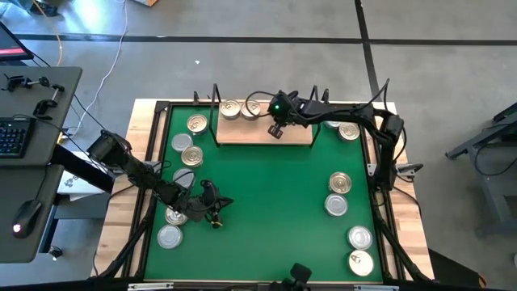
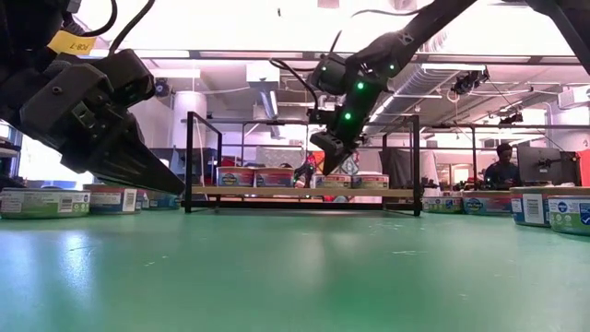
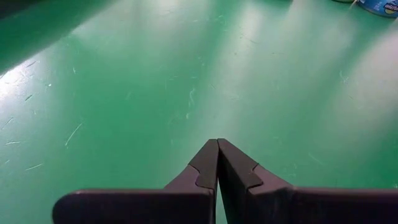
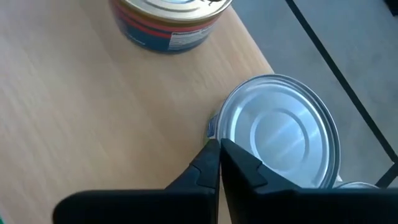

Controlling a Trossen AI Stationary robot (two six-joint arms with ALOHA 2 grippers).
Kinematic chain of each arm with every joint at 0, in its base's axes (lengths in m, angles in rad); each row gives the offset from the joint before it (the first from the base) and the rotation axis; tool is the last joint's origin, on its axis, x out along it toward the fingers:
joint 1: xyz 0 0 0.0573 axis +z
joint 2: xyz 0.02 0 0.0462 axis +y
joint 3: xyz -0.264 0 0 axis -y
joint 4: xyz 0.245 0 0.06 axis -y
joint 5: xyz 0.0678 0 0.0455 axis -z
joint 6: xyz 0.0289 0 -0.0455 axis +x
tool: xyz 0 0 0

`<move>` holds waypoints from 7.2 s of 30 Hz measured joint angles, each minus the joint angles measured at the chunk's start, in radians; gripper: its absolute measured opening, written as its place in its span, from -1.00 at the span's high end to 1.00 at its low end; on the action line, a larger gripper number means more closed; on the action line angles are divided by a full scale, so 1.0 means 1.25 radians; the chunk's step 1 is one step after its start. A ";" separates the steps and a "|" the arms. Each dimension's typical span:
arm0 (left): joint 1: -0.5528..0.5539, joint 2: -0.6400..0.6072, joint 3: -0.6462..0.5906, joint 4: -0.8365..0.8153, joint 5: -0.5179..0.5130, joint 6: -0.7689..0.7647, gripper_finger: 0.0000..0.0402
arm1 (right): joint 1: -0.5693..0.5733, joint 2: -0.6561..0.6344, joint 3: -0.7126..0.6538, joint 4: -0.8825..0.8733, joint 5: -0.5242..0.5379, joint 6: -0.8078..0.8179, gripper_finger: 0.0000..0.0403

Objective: Stack canned seafood by type on shelf
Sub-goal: Put the green white tuna can on the shelf, then put the blue pink tuna can on the shelf

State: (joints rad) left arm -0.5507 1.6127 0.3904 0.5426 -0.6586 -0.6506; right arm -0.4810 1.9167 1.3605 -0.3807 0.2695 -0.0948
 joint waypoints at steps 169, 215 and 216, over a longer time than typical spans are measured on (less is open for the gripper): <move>0.588 -0.326 0.182 -1.142 0.415 -0.064 -0.03 | 0.691 -0.085 -0.316 0.557 0.146 0.097 1.00; 0.235 -0.169 0.208 -0.599 0.282 -0.049 0.51 | 0.548 0.055 -0.313 0.598 0.016 0.237 0.17; 0.231 -0.180 0.220 -0.610 0.277 -0.051 0.53 | 0.546 0.055 -0.313 0.600 0.010 0.237 0.17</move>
State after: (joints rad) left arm -0.2617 1.3871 0.6654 -0.2198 -0.3130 -0.7141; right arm 0.2014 1.9854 0.9691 0.3698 0.2815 0.2020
